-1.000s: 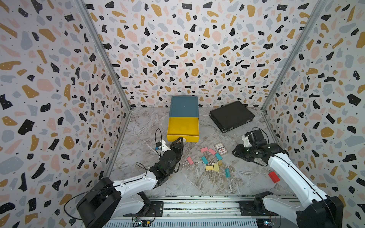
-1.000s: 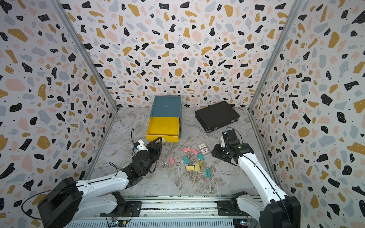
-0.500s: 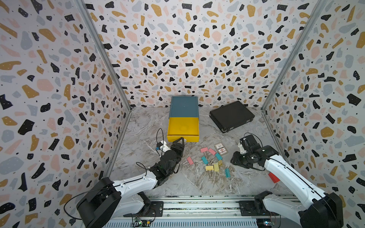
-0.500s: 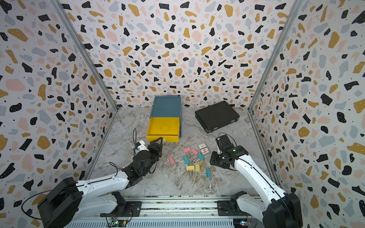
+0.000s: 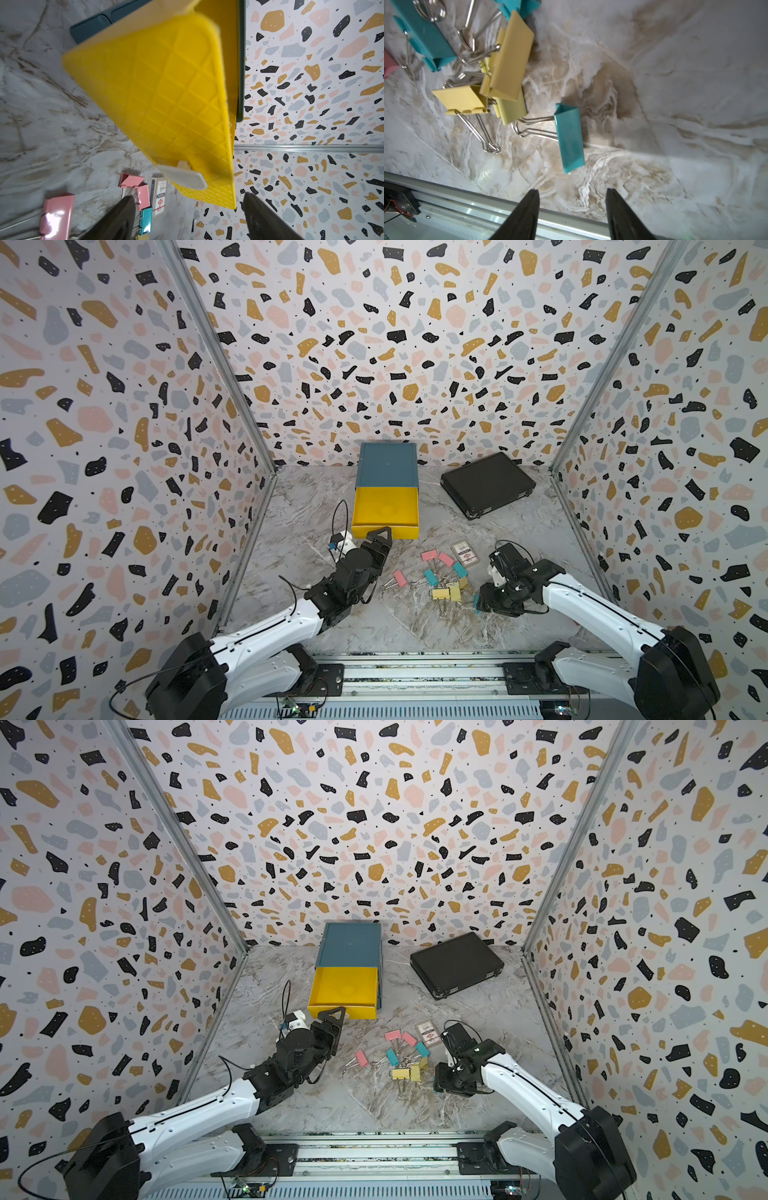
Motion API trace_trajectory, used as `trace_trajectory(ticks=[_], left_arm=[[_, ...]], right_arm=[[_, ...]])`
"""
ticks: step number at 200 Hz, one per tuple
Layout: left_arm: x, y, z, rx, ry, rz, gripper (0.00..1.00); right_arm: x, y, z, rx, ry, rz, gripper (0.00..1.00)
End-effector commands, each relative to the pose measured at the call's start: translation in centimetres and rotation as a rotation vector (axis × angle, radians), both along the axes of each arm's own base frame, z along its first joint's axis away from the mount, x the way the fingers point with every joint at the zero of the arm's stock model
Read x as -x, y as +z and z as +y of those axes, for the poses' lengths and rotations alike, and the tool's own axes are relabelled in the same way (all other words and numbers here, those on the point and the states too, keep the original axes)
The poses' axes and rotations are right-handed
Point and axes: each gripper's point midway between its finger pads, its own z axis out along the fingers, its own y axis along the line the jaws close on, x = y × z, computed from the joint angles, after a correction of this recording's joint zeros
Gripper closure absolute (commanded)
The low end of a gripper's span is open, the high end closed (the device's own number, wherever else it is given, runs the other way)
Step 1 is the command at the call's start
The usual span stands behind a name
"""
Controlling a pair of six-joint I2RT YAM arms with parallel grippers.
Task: Put the binder clips in the drawer according to color
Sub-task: Pick up the binder clip at the center of the board.
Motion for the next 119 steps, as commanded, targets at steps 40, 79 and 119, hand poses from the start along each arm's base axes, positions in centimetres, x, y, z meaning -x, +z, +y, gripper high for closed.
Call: trace_trajectory(ticks=[40,79,119], left_arm=[[3.9,-0.3,2.4,-0.198,-0.098,0.087,0.12],[6.1,0.7,4.1,-0.356,-0.17,0.102,0.14],[8.6,1.4,7.1,-0.545,-0.229,0.088,0.13]], right_arm=[[-1.2,-2.8,0.8,0.012,0.029,0.009,0.49],[-1.3,-3.8,0.0,0.066,0.019,0.009,0.72],[-2.0,-2.1,-1.5,0.129,-0.015,-0.062,0.9]])
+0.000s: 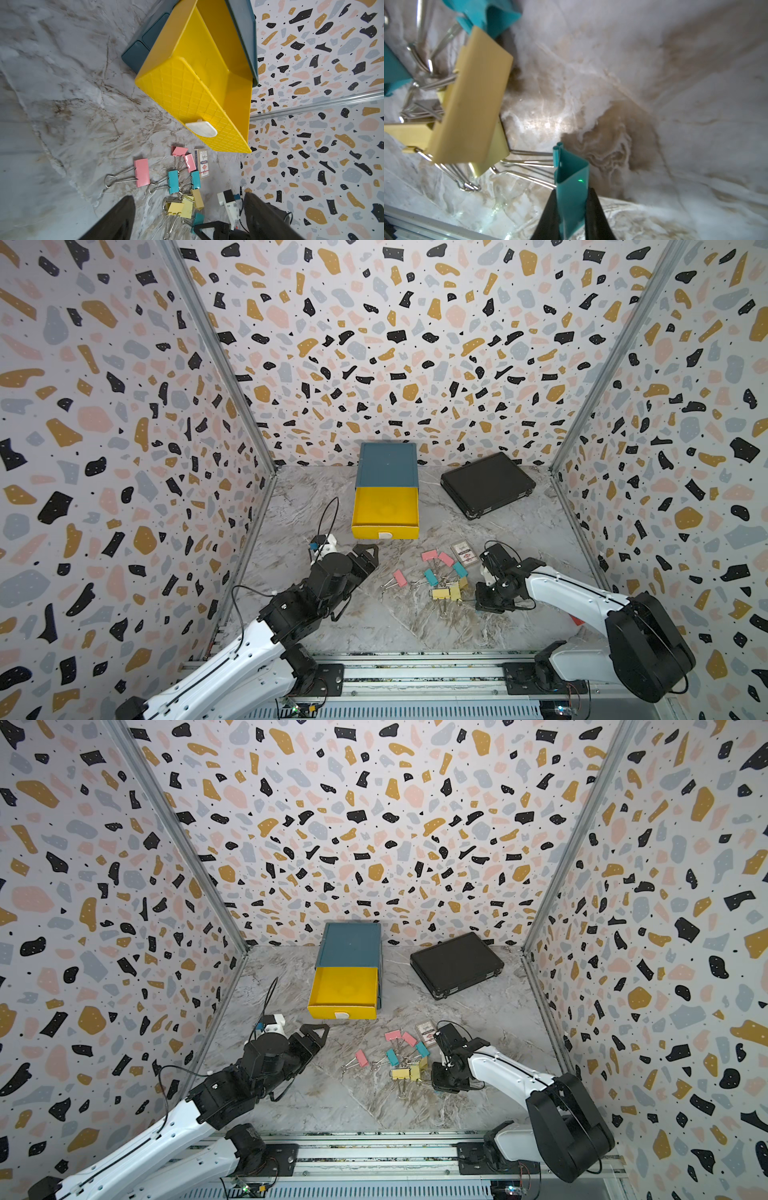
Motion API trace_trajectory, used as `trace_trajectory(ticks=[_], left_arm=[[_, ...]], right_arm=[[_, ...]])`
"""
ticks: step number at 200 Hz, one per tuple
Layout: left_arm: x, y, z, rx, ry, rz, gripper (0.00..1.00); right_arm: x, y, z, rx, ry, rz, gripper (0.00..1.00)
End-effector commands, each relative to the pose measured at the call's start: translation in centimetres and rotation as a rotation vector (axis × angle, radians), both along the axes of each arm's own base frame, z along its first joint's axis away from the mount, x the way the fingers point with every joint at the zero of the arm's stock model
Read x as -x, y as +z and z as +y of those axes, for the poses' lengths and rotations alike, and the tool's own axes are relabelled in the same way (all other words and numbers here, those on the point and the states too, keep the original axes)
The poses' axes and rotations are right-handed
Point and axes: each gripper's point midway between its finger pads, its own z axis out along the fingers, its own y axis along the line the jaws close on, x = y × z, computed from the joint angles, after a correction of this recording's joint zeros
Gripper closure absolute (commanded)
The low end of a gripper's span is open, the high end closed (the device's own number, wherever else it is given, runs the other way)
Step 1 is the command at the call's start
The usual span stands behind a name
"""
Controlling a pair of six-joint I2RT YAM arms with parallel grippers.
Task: Put the binder clips in the drawer according to color
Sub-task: Pick up the binder clip at the center of the board, then place the binder clip in the drawer.
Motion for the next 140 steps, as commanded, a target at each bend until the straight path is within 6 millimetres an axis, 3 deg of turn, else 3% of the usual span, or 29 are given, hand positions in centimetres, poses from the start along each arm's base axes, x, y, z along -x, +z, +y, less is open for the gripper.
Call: trace_trajectory(ticks=[1,36,62,83,107,127,140], left_arm=[[2.2,-0.7,2.5,-0.204,-0.07,0.017,0.13],[4.7,-0.5,5.3,-0.404,-0.151,0.045,0.12],[5.9,-0.8,6.7,-0.474,-0.177,0.085,0.11],[6.2,-0.6,7.3,-0.471,-0.166,0.079,0.11],[6.2,-0.7,7.9,-0.48,-0.15,0.084,0.1],[6.3,-0.8,7.9,-0.486,-0.158,0.103,0.11],[6.4,-0.8,8.0,-0.485,-0.16,0.112,0.11]], right_arm=[[-0.4,1.2,-1.6,0.077,-0.02,-0.056,0.9],[-1.5,6.4,-3.3,0.138,-0.028,-0.182,0.97],[-3.2,11.8,-2.2,0.089,0.004,-0.282,0.99],[-5.4,17.0,0.8,-0.011,0.055,-0.355,1.0],[-8.5,23.1,5.7,-0.102,0.133,-0.455,1.0],[-10.7,26.7,10.0,-0.144,0.191,-0.499,1.0],[-11.9,28.0,12.8,-0.157,0.222,-0.511,1.0]])
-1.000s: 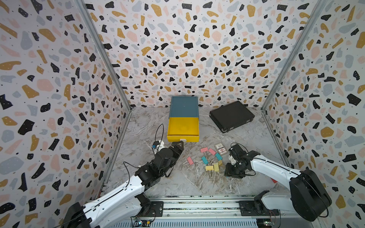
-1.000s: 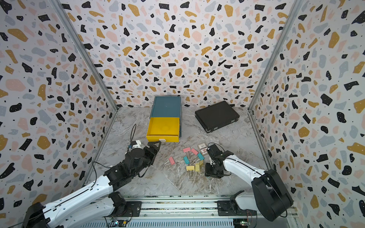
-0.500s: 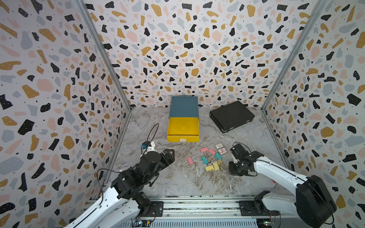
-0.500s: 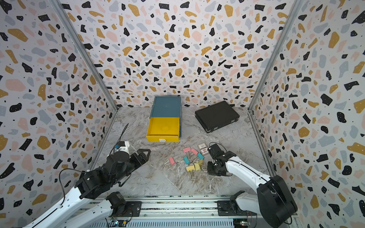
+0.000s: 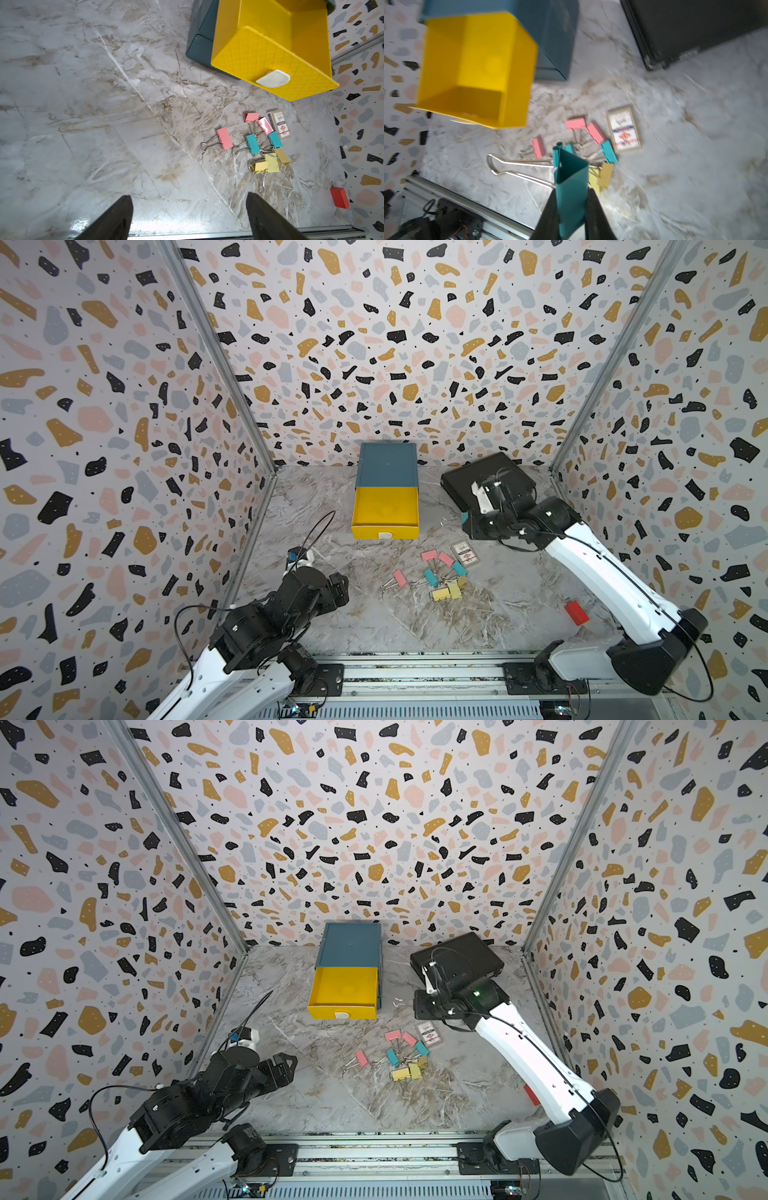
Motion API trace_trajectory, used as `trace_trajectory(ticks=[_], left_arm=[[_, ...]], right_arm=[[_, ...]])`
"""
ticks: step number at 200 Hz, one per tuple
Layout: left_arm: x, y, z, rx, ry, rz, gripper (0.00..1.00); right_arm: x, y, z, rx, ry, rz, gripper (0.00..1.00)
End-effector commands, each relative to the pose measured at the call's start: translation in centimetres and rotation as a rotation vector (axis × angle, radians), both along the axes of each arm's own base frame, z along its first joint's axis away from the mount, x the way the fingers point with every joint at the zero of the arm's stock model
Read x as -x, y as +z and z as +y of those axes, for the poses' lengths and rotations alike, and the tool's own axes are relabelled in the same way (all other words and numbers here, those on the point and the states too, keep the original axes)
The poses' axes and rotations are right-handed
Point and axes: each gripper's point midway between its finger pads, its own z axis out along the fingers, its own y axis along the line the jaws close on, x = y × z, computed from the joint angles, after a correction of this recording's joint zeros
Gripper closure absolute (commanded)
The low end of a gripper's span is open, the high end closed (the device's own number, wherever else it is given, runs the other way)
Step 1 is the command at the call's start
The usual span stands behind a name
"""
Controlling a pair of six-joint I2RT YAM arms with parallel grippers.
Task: Put the binder clips in the drawer according to color
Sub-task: Place the binder clip in the drawer.
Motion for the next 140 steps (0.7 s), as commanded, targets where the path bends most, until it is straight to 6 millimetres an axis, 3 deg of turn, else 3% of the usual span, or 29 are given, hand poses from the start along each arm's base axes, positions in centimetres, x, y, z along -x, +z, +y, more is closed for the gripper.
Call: trace_trajectory(ticks=[1,8,35,96,121,140], left_arm=[[0.2,0.8,0.3,-0.013,-0.013,-0.001,0.11],[0.2,0.8,0.4,-0.009,-0.012,-0.001,0.11],[0.4,0.8,0.6,0.008,0.003,-0.006,0.11],[0.4,0.7,0.0,0.059,0.008,-0.001,0.12],[0.4,0.9,-0.2,0.077,0.008,-0.003,0.12],[0.4,1.2,-0.3,0.09,0.008,-0.011,0.12]], right_arm=[[-0.7,1.6,3.7,0.014,0.08,0.002,1.0],[-1.3,2.3,4.8,0.012,0.086,-0.006,1.0],[-3.6,1.4,8.0,0.026,0.084,0.031,1.0],[-5.6,-2.1,11.4,0.056,0.084,0.102,0.96],[-5.7,-2.4,11.7,0.058,0.084,0.109,0.66],[-5.7,-0.8,11.4,0.044,0.086,0.068,0.52]])
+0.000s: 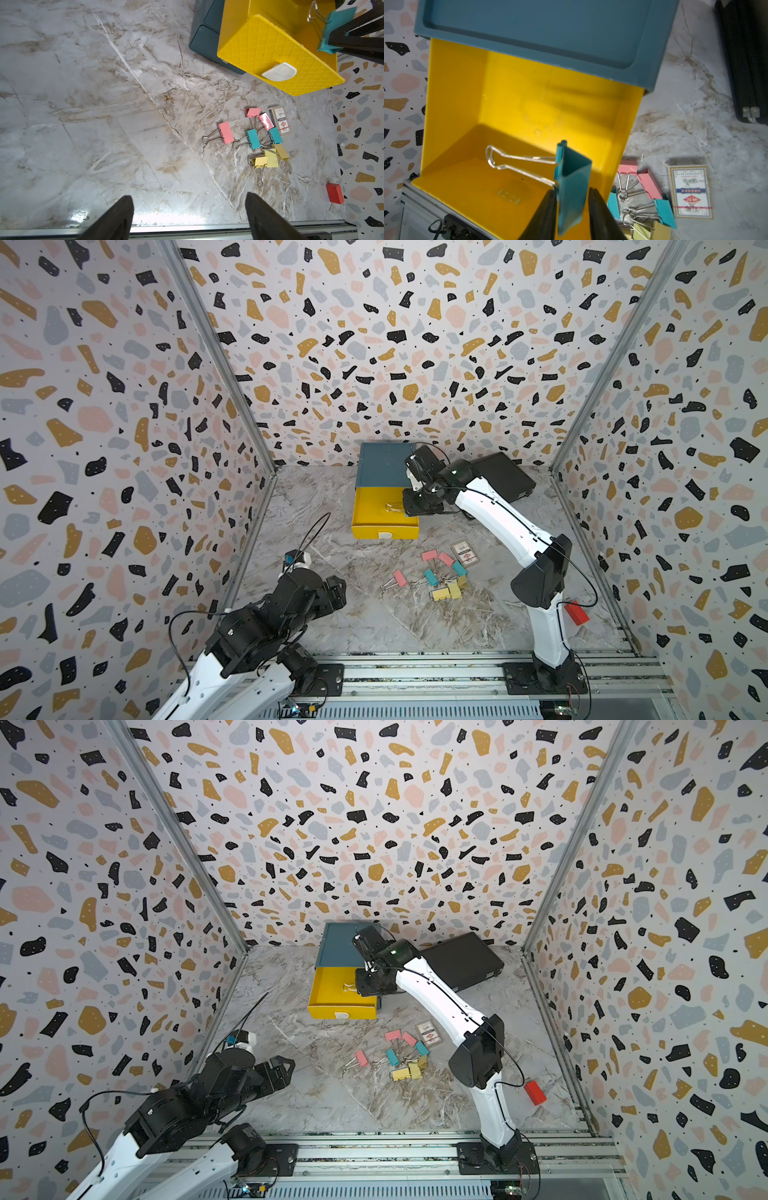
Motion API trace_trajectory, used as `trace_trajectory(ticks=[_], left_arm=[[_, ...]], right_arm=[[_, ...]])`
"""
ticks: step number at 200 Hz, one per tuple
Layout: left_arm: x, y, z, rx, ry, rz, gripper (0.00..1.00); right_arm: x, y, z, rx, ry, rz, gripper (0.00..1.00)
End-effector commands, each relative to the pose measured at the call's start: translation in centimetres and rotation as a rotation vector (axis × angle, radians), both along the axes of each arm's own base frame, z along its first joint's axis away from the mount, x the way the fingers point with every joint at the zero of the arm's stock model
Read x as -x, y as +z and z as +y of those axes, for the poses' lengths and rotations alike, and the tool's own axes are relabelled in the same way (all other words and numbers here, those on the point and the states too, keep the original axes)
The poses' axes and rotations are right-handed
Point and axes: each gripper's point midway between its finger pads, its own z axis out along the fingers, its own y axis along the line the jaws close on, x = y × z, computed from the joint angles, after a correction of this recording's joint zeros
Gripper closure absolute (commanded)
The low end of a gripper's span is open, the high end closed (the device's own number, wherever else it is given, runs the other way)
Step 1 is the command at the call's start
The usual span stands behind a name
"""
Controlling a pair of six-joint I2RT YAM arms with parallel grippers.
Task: Put the binder clips in the drawer according to color
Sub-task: Place the binder clip in the drawer, then pick up the binder clip at the center of the board.
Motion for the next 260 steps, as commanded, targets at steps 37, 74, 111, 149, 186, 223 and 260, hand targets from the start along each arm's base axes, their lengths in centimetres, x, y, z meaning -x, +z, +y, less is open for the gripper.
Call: trace_trajectory(ticks=[37,74,111,149,186,223,260], left_arm=[[-0.4,2.1,-0.5,0.059,0.002,-0.052,0.12],[-0.1,2.5,-0.2,0.061,-0.001,-0.061,0.12],[0.5,2.5,0.1,0.068,-0.009,-0.062,0.13],[0.7,2.0,-0.1,0.069,-0.015,-0.042,0.14],[0.7,2.0,-0.1,0.074,-0.012,-0.041,0.15],[1.0,1.9,0.3,0.079,-0.002,-0.042,0.16],[1.1,1.5,0.2,0.081,-0.002,-0.033,0.16]], right_arm=[[1.6,9.2,-3.4,-0.051,-0.017,-0.199,0.42],[3.3,7.9,-10.2,0.049,-0.109,-0.235,0.43],[6.6,-0.6,-17.2,0.124,-0.238,-0.091,0.42],[9.6,-8.4,-20.2,0.169,-0.466,0.092,0.35],[10.1,-13.1,-19.8,0.181,-0.649,0.255,0.35],[8.4,-14.6,-19.2,0.176,-0.763,0.264,0.26],[6.1,-14.8,-18.2,0.109,-0.869,0.272,0.24]])
